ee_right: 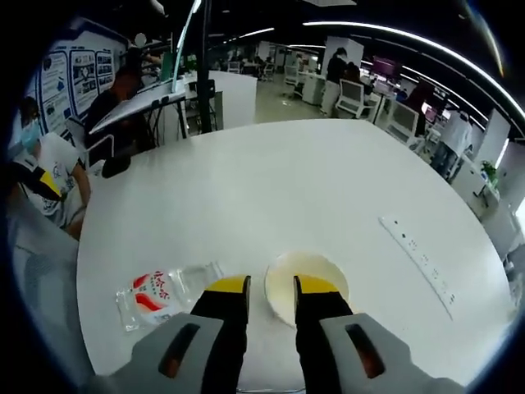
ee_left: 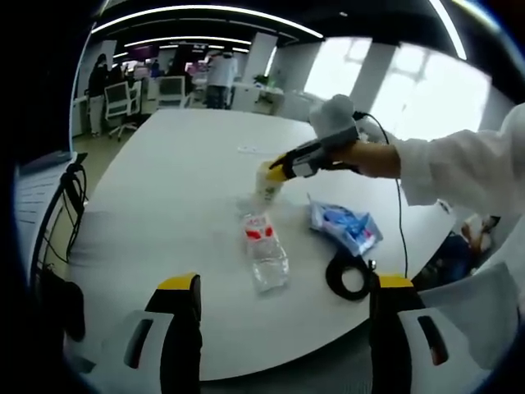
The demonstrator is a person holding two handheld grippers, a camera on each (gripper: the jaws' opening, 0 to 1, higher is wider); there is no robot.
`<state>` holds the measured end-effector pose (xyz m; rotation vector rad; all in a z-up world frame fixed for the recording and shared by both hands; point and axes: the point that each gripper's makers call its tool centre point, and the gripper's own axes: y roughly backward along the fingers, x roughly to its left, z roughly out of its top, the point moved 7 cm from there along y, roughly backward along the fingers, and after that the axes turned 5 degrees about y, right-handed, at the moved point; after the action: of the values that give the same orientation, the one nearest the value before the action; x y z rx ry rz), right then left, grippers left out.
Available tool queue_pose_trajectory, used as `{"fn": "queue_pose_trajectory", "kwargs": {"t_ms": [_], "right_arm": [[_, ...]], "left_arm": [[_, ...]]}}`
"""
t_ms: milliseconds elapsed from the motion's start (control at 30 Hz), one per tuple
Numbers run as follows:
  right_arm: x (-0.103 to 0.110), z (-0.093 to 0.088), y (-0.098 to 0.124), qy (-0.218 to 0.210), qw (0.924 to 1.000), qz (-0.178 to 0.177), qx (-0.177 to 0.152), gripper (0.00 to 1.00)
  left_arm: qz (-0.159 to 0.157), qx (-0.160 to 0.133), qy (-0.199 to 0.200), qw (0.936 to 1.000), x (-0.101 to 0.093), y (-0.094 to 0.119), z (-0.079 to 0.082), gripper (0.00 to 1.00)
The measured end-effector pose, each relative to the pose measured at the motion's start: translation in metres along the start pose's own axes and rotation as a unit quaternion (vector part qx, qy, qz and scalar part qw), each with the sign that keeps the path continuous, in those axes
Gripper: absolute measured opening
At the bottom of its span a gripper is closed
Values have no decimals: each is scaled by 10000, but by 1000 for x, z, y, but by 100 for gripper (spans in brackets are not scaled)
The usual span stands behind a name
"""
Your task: Arrange the tabletop items into an orderly group along one side of the table until the central work area is clear of visible clutter.
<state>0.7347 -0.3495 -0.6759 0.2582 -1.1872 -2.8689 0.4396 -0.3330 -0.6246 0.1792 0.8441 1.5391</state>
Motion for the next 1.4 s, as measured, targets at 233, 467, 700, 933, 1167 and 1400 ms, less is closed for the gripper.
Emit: {"fn": "queue_pose_trajectory", "kwargs": {"t_ms": [233,467,700,933,1167,1400], "right_arm": [[6,-4,13,26,10000,41,-82,26],[12,-6,25,-90,9997,105,-178,33],[16,-4,48,-147,9991,62,-383,38],[24,-9,75,-440,9970,7,-636,41],[32,-19,110,-684,9932,-82,-939,42],[44,-51,138,-971,9902,-174,-988,44]], "left_arm": [[-22,54,-42,10000,-1,-2,-1,82],[-56,128,-64,9999,-4,-4,-3,82],[-68,202,-99,9997,-6,-5,-5,82],[-117,176,-81,9997,-8,-6,-5,82],[-138,200,-74,9997,-13,-6,-8,82],[-155,244,-84,9995,-14,-6,-8,81]]}}
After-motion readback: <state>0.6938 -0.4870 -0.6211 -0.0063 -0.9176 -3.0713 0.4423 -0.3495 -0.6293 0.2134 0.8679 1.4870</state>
